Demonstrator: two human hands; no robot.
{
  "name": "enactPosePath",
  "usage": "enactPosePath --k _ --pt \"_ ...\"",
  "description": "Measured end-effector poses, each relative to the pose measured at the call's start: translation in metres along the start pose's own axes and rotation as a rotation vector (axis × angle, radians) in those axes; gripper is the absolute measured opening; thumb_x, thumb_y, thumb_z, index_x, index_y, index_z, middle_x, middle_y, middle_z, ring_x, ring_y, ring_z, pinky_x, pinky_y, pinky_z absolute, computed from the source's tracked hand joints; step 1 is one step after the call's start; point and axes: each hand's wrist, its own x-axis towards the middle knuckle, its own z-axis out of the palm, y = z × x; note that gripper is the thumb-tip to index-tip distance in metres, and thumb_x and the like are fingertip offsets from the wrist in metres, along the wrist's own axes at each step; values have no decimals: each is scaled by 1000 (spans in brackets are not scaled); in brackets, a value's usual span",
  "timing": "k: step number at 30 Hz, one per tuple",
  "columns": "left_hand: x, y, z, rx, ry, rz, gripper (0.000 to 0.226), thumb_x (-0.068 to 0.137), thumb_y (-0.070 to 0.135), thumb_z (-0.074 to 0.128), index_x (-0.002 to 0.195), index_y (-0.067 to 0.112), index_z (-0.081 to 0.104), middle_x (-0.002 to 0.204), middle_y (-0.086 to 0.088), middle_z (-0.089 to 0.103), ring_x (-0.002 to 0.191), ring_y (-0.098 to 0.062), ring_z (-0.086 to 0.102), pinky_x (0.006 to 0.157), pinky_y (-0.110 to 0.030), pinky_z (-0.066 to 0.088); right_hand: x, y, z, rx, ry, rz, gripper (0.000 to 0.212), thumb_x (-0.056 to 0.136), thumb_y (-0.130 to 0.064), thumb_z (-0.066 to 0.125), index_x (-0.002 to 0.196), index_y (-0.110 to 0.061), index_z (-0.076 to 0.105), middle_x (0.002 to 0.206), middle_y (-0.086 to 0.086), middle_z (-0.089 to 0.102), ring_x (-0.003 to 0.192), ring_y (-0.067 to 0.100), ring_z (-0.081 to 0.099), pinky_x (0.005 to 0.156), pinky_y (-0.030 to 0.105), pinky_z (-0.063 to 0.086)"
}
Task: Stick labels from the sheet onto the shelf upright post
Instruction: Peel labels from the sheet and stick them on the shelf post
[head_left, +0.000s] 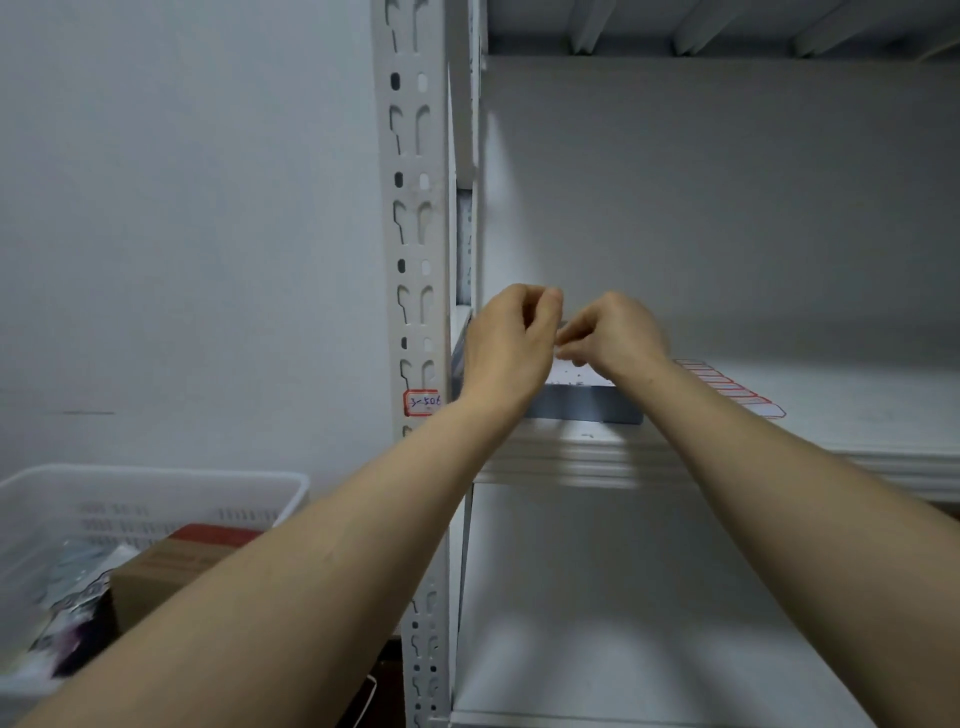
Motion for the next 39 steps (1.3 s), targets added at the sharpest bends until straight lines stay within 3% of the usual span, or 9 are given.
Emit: enactPosePath --k 3,7,12,16,19,22,28,32,39 --pt "-10 3 -12 -65 59 67 25 97 26 48 92 9 65 80 -3 64 83 -22 60 81 -40 50 -4 -7 2 -146 -3 -33 5 80 -32 70 84 -31 73 85 -1 71 94 18 59 95 31 38" --pt "-16 2 -23 -118 124 92 20 97 22 48 101 13 66 84 5 61 89 -19 60 85 -37 49 -7 -11 9 -64 -139 -70 46 87 5 46 113 -26 69 107 5 67 101 21 60 81 26 44" --pt "-19 -9 -40 -116 347 248 28 96 13 45 120 7 58 108 -1 49 91 -6 52 86 -17 43 -22 -31 14 34 113 -221 32 91 -24 54 122 -21 59 118 4 64 105 26 59 89 38 48" --pt "-17 -30 -65 -160 533 78 36 95 13 44 130 10 48 119 0 34 109 -18 47 98 -26 39 -64 -56 22 354 344 -433 10 86 -19 65 92 -12 67 90 2 67 75 17 61 71 31 50" --pt "-14 -54 -80 -356 349 -287 22 96 26 43 108 18 59 108 -1 55 99 -18 54 96 -33 44 -84 -57 47 329 381 -637 12 82 -19 66 85 -8 71 83 4 68 72 18 62 65 29 51" --pt "-19 -65 -89 -513 107 -440 39 99 34 37 82 15 66 83 -2 67 80 -16 61 78 -31 49 -87 -54 63 233 442 -755 19 83 -22 63 89 -7 73 84 5 67 73 18 63 63 25 51" --pt "-20 -83 -99 -509 -149 -443 44 92 53 48 95 16 71 84 2 71 84 -12 64 77 -29 51 -80 -67 73 12 625 -896 8 77 -18 70 78 -10 75 75 7 64 70 28 58 56 29 47" --pt "-23 -90 -99 -394 -302 -451 59 89 69 28 97 27 68 86 5 70 85 -12 64 80 -29 51 -71 -71 80 -77 664 -917 5 74 -15 71 71 -11 72 71 4 62 69 24 54 56 25 40" --pt "-24 -94 -93 -331 -363 -306 64 94 61 9 115 29 60 108 10 65 108 -7 60 106 -33 41 -65 -77 77 -284 770 -1118 15 74 2 67 66 -10 67 66 3 61 59 24 55 51 28 36"
